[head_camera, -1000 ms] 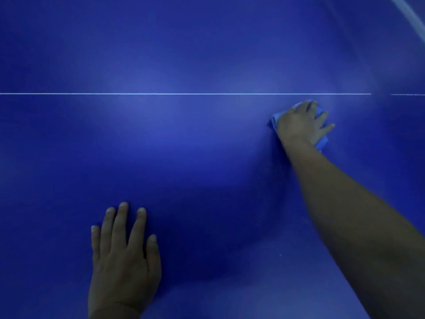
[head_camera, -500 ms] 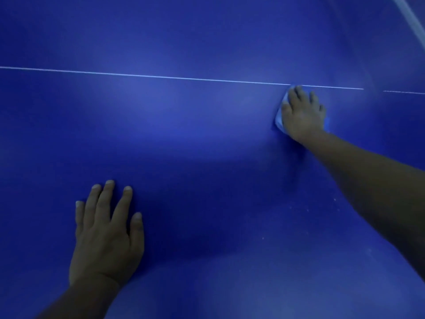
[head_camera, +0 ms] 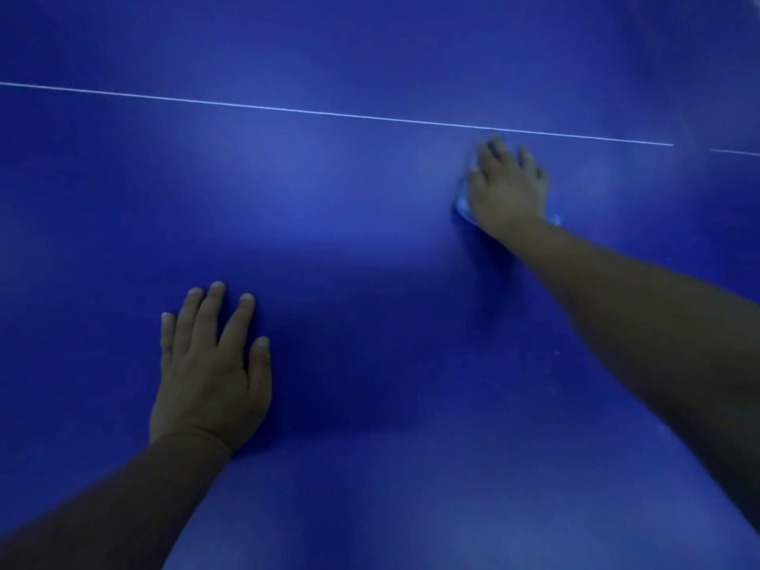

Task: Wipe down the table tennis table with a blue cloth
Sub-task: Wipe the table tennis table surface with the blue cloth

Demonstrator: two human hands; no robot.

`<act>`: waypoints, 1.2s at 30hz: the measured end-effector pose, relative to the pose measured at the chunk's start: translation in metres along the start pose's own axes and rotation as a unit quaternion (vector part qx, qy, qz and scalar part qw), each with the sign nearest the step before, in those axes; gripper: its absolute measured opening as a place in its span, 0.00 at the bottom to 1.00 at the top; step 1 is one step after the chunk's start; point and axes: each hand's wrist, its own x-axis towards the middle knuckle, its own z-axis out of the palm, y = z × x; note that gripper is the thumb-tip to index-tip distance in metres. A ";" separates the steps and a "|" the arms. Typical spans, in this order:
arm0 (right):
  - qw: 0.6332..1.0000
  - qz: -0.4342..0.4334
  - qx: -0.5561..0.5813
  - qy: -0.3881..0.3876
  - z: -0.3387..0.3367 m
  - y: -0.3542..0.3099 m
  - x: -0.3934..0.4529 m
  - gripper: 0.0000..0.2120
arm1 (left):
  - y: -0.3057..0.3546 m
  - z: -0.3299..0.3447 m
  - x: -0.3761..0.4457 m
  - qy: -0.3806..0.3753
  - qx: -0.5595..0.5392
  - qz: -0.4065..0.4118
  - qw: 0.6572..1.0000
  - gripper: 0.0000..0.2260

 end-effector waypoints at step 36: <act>0.769 -0.632 0.018 -0.092 -0.005 -0.101 -0.304 0.22 | -0.073 -0.037 -0.251 -0.051 0.056 -0.035 0.997 0.32</act>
